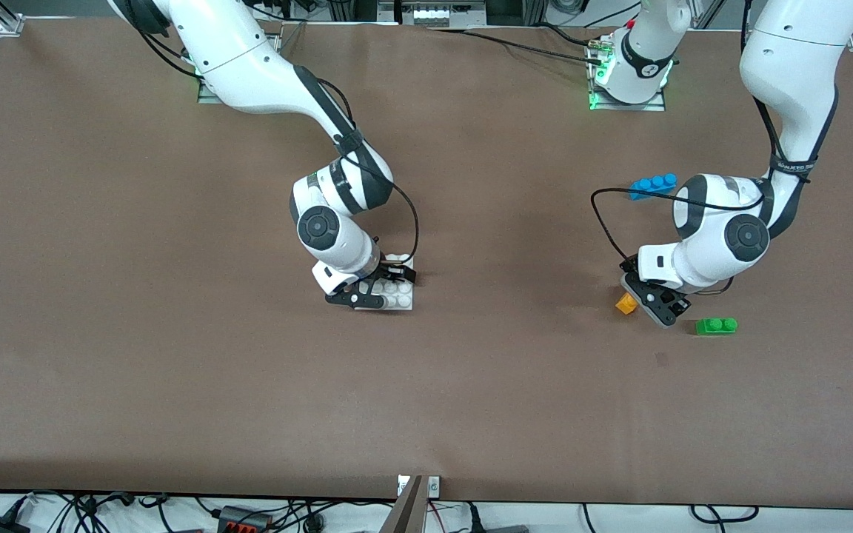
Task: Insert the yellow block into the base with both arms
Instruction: 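Slide the base plate toward the table middle while the left gripper grasps the yellow block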
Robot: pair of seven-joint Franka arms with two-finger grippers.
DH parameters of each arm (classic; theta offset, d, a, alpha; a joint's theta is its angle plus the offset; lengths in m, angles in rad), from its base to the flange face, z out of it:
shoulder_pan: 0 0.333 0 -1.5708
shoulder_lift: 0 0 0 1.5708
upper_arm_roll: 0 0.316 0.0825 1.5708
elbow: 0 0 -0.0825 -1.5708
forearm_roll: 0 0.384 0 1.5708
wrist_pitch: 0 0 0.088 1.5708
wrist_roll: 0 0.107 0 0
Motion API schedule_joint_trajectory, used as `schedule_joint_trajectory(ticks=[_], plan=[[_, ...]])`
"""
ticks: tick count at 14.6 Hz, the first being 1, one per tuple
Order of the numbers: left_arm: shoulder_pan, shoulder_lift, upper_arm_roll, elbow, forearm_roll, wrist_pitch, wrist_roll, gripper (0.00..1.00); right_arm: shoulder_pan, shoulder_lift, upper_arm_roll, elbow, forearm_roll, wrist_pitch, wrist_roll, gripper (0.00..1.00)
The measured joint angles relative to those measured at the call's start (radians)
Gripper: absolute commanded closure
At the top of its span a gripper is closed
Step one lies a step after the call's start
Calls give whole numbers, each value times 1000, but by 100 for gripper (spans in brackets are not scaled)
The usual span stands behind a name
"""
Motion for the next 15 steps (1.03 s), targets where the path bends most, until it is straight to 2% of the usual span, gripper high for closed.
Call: schedule_joint_trajectory(ticks=[3,6,9,10,12,15], plan=[[0,0,0,0,0,0,0,0,2,7,3,11,1,-3,10,45],[0,0,0,0,0,0,1,0,71,74,6,120,1,-6,85,45],[1,0,1,0,0,0,1,0,93,94,5,152,2,-8,102,45],[1,0,1,0,0,0,2,2,92,94,5,153,3,-10,102,45],[1,0,1,0,0,0,2,16,93,94,5,157,3,-10,102,45],[1,1,1,0,0,0,4,19,105,99,7,175,4,-9,102,45]])
